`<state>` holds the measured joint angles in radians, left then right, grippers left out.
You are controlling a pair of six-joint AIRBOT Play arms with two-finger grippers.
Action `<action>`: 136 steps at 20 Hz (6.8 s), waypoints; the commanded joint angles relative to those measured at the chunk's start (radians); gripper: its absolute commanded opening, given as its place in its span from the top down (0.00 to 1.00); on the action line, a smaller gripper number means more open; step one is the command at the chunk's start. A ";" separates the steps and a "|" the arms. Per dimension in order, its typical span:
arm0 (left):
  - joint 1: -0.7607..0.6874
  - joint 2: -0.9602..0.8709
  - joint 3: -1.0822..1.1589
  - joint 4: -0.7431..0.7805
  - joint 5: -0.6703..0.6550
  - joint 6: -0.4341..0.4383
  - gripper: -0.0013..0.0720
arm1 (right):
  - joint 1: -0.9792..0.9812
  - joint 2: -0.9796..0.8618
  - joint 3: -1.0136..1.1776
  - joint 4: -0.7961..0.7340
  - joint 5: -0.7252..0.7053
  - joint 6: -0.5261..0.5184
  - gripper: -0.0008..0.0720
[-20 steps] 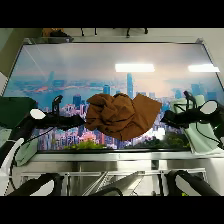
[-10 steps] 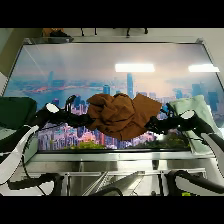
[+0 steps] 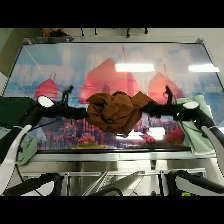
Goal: Fold the shirts.
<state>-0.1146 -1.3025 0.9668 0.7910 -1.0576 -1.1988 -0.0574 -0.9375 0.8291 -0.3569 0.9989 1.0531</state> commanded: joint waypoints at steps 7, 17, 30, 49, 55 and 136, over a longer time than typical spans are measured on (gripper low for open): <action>0.312 0.403 0.982 -0.130 -0.172 -0.138 0.97 | -0.190 0.141 1.090 0.159 0.060 -0.006 0.96; 0.623 0.463 0.921 -0.272 -0.091 -0.100 0.97 | -0.193 0.060 1.208 0.081 0.103 -0.004 0.95; 0.122 -0.483 0.754 0.072 0.188 0.025 0.96 | 0.069 -0.840 1.037 -0.118 -0.002 -0.059 0.95; 0.365 -0.123 0.049 0.295 -0.378 -0.216 0.04 | -0.219 -0.892 1.052 -0.227 0.113 -0.013 0.11; 0.365 0.095 -0.256 0.318 -0.315 -0.217 0.04 | -0.124 -0.932 1.052 -0.226 0.108 -0.014 0.11; 0.476 -0.383 0.618 0.214 -0.452 -0.240 0.02 | -0.354 0.048 -0.008 -0.649 0.113 0.119 0.42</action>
<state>0.2996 -1.7851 1.7805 1.0031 -1.3907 -1.4059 -0.3328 -0.8505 0.7998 -0.9882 1.1019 1.2545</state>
